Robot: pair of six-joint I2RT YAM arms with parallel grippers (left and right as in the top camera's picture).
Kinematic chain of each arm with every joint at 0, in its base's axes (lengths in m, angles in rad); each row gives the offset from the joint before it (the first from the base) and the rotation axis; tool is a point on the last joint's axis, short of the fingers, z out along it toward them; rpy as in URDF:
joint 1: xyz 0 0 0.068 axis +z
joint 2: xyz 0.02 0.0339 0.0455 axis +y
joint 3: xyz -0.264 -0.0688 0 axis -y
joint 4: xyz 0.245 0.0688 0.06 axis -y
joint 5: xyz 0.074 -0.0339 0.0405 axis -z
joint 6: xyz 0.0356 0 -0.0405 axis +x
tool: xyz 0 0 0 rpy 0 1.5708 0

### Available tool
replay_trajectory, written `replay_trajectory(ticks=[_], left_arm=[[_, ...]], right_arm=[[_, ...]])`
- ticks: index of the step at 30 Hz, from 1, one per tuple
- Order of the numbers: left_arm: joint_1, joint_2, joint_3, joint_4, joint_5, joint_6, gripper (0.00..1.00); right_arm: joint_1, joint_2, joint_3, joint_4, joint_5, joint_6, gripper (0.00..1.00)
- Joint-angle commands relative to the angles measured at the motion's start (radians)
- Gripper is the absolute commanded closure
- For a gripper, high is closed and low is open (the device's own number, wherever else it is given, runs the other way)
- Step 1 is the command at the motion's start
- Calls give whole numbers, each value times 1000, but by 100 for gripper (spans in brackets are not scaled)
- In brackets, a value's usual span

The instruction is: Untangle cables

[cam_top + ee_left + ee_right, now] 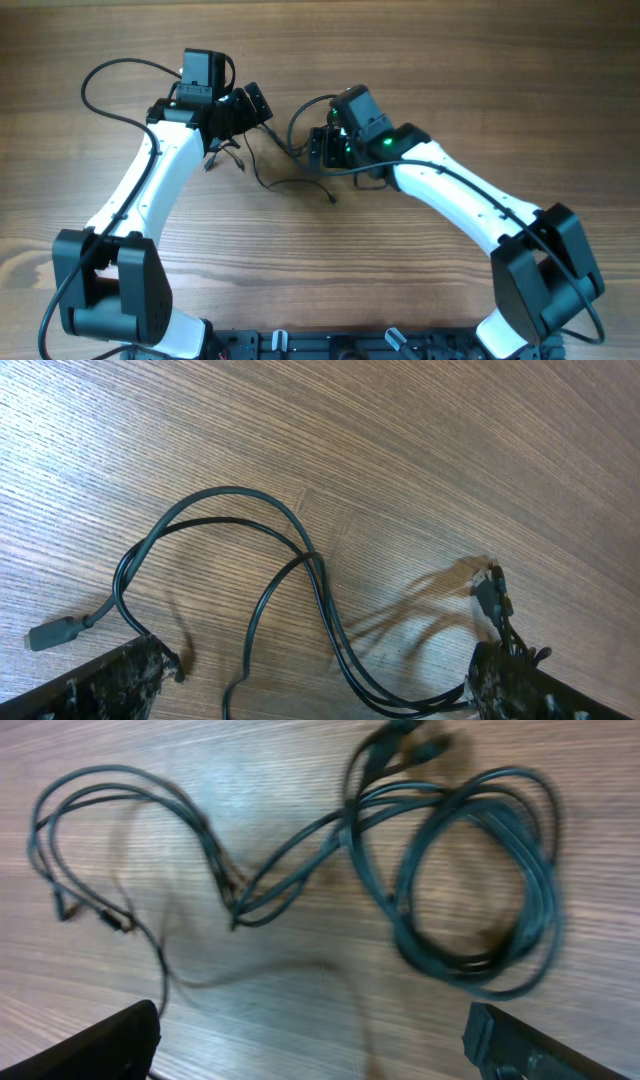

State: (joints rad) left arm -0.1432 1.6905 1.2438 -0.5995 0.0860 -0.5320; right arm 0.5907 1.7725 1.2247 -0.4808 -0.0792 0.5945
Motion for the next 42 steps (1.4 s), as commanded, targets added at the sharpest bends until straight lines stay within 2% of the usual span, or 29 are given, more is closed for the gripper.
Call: replay_trajectory(ticks=[1, 3, 5, 9, 10, 13, 15, 16, 17, 19, 22, 31, 38, 42], left_arm=[[-4, 13, 11, 0, -17, 5, 0], [-4, 13, 11, 0, -17, 5, 0], [-4, 13, 11, 0, -17, 5, 0], [-4, 13, 11, 48, -7, -3, 0], [-4, 12, 11, 84, 45, -3, 0], [-7, 8, 23, 223, 366, -22, 0], [-23, 8, 26, 218, 345, -78, 0], [-32, 9, 26, 202, 315, -84, 0], [-47, 13, 26, 180, 277, -86, 0], [-77, 19, 26, 139, 225, -82, 0], [-111, 20, 26, 105, 199, -81, 0], [-119, 21, 26, 138, 201, -95, 0], [-148, 21, 26, -21, 151, -93, 0], [-150, 24, 24, -32, 72, -93, 0]], right_arm=[[-79, 4, 11, -5, -78, -122, 1], [-129, 4, 11, -6, -179, -231, 1], [-157, 4, 11, -2, -207, -256, 5], [-211, 4, 12, 30, -298, -272, 18], [-227, 4, 15, 35, -340, -285, 22], [-281, 4, 27, 34, -465, -284, 44], [-323, 4, 28, 37, -489, -283, 59], [-342, 4, 28, 39, -475, -280, 58], [-363, 4, 28, 38, -450, -279, 46], [-389, 4, 28, 28, -434, -276, 0], [-394, 4, 28, 8, -434, -266, 0], [-393, 4, 28, 16, -433, -109, 0], [-393, 4, 28, 16, -433, -86, 0], [-393, 4, 28, 16, -433, -86, 0]])
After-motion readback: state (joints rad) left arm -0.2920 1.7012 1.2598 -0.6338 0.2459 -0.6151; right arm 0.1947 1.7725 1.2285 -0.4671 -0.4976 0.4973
